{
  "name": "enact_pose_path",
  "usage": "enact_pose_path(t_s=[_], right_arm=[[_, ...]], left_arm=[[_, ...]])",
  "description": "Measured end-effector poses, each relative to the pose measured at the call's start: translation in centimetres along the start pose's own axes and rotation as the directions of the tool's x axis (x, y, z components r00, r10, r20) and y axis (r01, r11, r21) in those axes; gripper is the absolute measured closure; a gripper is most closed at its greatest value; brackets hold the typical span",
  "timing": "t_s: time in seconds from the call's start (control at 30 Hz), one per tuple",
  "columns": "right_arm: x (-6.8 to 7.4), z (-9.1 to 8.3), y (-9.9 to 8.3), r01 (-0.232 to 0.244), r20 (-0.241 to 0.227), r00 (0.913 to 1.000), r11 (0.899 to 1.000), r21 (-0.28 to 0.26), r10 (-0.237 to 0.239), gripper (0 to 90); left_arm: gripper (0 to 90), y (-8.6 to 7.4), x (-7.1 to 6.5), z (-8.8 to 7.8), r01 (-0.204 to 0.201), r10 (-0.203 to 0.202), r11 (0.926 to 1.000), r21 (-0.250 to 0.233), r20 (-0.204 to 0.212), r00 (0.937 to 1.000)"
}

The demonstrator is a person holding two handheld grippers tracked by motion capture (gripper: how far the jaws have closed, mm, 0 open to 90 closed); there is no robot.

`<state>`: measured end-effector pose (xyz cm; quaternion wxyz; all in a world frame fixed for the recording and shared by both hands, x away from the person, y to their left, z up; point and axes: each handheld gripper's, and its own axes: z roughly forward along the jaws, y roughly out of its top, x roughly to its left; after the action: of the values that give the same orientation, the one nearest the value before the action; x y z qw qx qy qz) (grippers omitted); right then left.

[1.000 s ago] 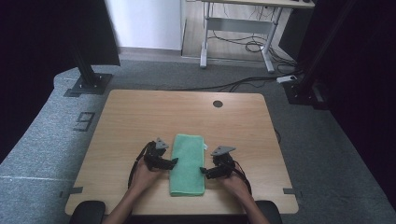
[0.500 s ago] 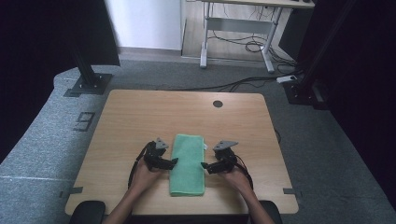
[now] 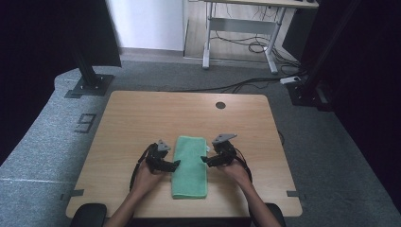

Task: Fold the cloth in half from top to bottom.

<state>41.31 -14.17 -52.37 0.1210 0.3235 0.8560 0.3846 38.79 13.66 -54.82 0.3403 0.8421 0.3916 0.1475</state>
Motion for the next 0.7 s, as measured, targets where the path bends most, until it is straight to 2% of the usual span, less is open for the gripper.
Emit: enact_pose_path(t_s=[0.33, 0.43, 0.7], right_arm=[[-1.4, 0.7, 1.7, 0.001, 0.013, 0.9999, 1.000, 0.009, -0.001, 31.9], [-2.1, 1.4, 2.2, -0.013, 0.023, 0.9996, 1.000, 0.020, 0.013, 36.1], [-3.1, 2.7, 3.1, -0.013, 0.020, 0.9997, 0.999, 0.046, 0.012, 43.3]], left_arm=[[13.1, 0.0, 0.0, 0.0, 0.002, -0.002, 1.0000, -0.001, -0.001, 1.0000], [13.1, 0.0, 0.0, 0.0, 0.002, -0.002, 1.0000, -0.001, -0.001, 1.0000], [13.1, 0.0, 0.0, 0.0, 0.003, -0.003, 1.0000, -0.001, 0.000, 1.0000]])
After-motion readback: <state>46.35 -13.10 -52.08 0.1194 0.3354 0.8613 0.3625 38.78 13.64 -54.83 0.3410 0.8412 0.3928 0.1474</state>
